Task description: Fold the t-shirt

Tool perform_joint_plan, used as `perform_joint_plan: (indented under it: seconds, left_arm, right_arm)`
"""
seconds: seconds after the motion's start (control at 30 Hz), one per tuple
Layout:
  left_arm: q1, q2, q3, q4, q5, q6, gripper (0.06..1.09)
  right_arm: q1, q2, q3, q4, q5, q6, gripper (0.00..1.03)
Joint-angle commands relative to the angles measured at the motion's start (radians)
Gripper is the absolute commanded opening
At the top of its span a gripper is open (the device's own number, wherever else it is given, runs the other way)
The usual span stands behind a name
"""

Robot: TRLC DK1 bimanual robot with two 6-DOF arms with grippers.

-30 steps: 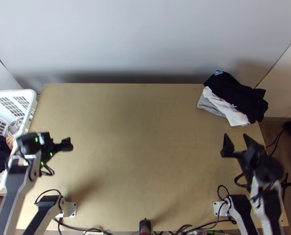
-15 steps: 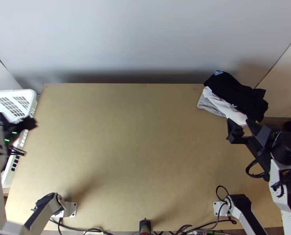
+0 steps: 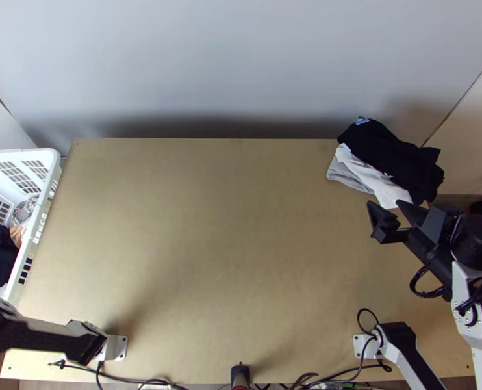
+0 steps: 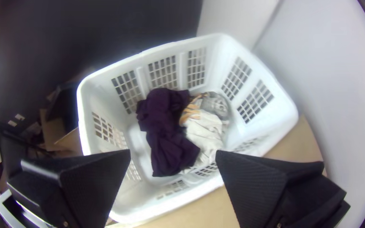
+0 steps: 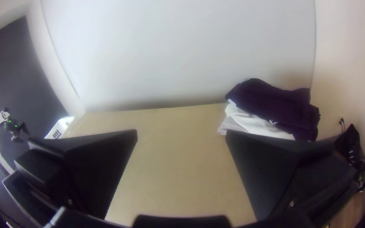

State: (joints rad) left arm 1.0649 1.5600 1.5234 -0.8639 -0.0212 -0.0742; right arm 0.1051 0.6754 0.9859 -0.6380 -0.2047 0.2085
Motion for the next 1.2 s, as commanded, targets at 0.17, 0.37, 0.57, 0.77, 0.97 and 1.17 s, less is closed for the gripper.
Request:
perform_joint_plan:
  seconds: [0.17,0.37,0.57,0.77,0.97,1.17]
  left_arm:
    - [0.156,0.433,0.150,0.062,-0.086,0.042,1.04]
    - [0.139,0.624,0.181,0.080,-0.103,0.007,1.04]
    - [0.064,0.692,0.121,0.161,-0.098,0.037,1.04]
    - [-0.048,0.788,0.165,0.273,-0.092,0.042,1.04]
    - [-0.108,0.920,0.317,0.264,-0.088,-0.019,1.04]
    - [-0.088,1.077,0.489,0.247,-0.092,-0.101,1.04]
  right_arm:
    - [0.027,0.023,0.091,-0.097,-0.044,-0.029,0.98]
    - [0.044,0.035,0.129,-0.161,-0.068,-0.011,0.98]
    - [0.048,0.044,0.143,-0.206,-0.071,-0.031,0.98]
    - [0.051,0.072,0.168,-0.253,-0.073,-0.050,0.98]
    - [0.047,0.116,0.217,-0.295,-0.070,-0.084,0.98]
    - [0.024,0.128,0.211,-0.298,-0.070,-0.093,0.98]
